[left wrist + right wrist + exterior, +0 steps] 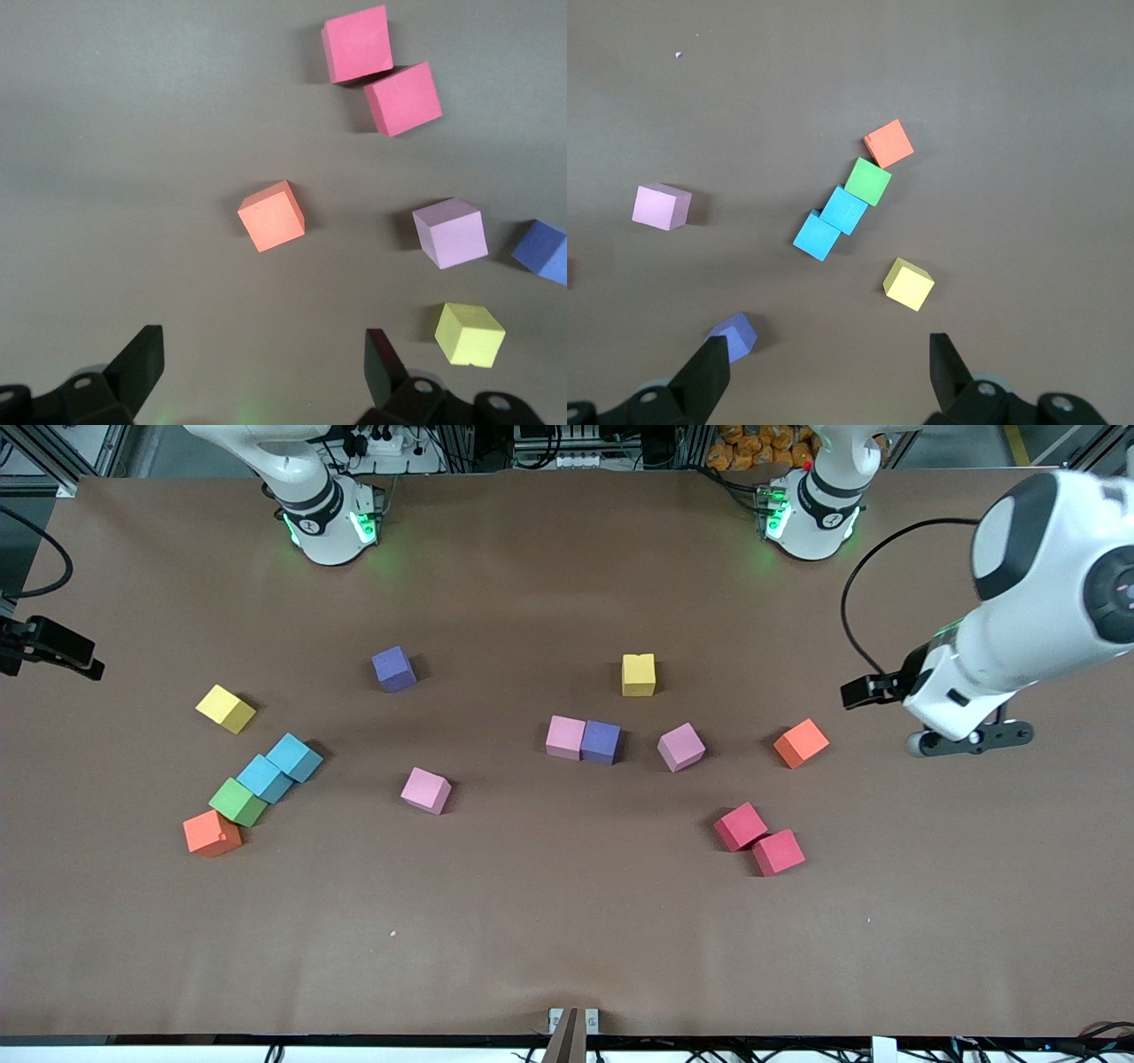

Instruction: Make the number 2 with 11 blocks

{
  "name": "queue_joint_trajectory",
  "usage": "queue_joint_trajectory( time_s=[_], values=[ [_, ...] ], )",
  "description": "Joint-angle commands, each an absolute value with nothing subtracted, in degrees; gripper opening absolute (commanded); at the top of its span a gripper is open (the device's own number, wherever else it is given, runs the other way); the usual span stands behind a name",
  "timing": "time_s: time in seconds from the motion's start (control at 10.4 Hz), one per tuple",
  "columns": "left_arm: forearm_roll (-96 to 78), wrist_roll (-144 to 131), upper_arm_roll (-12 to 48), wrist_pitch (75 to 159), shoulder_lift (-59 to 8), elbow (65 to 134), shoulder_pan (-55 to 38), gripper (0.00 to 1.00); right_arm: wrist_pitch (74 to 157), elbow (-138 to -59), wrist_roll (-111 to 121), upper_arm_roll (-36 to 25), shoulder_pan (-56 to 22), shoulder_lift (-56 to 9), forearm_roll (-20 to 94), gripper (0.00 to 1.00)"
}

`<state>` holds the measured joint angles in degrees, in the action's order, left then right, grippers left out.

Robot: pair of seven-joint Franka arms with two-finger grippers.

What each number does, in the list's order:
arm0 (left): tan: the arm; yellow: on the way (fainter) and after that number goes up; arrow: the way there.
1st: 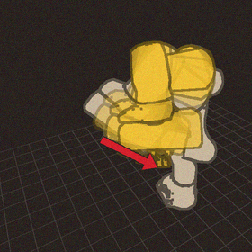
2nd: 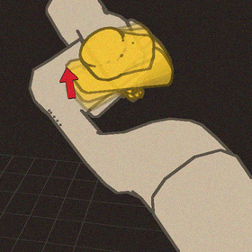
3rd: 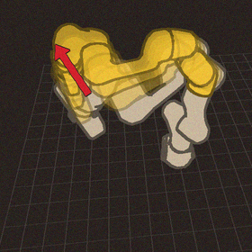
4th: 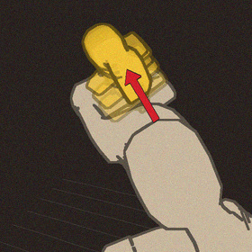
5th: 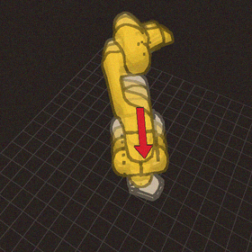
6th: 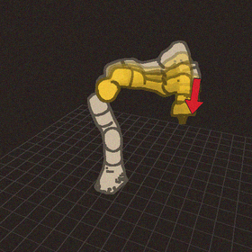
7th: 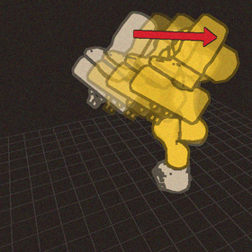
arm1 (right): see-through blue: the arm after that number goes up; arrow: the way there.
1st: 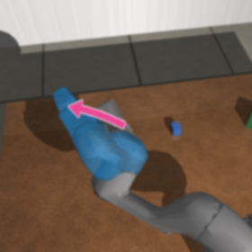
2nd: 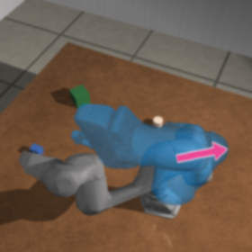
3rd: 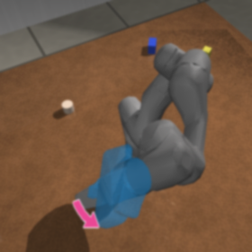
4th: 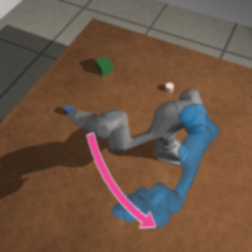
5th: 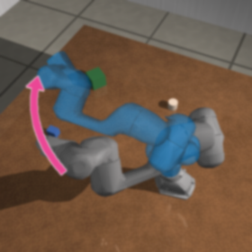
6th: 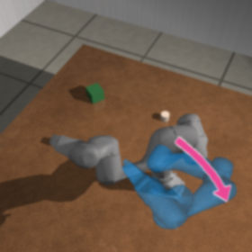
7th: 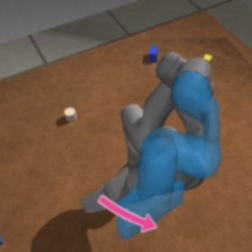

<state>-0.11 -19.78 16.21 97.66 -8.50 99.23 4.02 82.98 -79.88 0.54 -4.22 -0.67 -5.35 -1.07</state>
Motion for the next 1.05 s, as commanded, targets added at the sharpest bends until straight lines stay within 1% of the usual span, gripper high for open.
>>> queue_joint_trajectory(
  time_s=[0.0, 0.19, 0.38, 0.48, 0.57, 0.86, 0.96],
  values=[
    [-0.44, -24.67, 18.45, 104.73, -5.89, 108.07, 4.39, 1.0, 83.58, -83.83, 0.79, -3.69, -1.4, -4.57, -0.88, 1.0],
    [1.75, -29.51, 19.59, 113.86, -5.89, 115.98, 4.39, 1.0, 85.68, -86.47, 0.62, -3.69, -3.94, -4.57, -0.88, 1.0],
    [2.64, -36.18, 19.6, 125.35, -7.2, 123.62, 4.83, 1.0, 93.21, -91.91, -2.0, -3.69, -5.88, -4.66, -0.97, 1.0],
    [4.29, -39.78, 19.6, 131.86, -7.73, 127.32, 5.53, 1.0, 95.34, -92.98, -5.33, -3.69, -7.19, -5.09, -0.97, 1.0],
    [6.48, -43.47, 19.6, 135.4, -8.52, 129.35, 6.58, 1.0, 97.8, -93.6, -6.84, -3.69, -8.6, -5.53, -0.97, 1.0],
    [8.96, -50.08, 19.51, 137.01, -13.35, 129.46, 7.11, 1.0, 103.6, -95.44, -11.42, -3.52, -11.06, -9.57, -0.88, 1.0],
    [9.4, -51.58, 19.51, 138.41, -15.19, 129.38, 7.64, 1.0, 109.19, -98.32, -14.04, -3.52, -11.94, -9.93, -0.44, 1.0]
  ],
)
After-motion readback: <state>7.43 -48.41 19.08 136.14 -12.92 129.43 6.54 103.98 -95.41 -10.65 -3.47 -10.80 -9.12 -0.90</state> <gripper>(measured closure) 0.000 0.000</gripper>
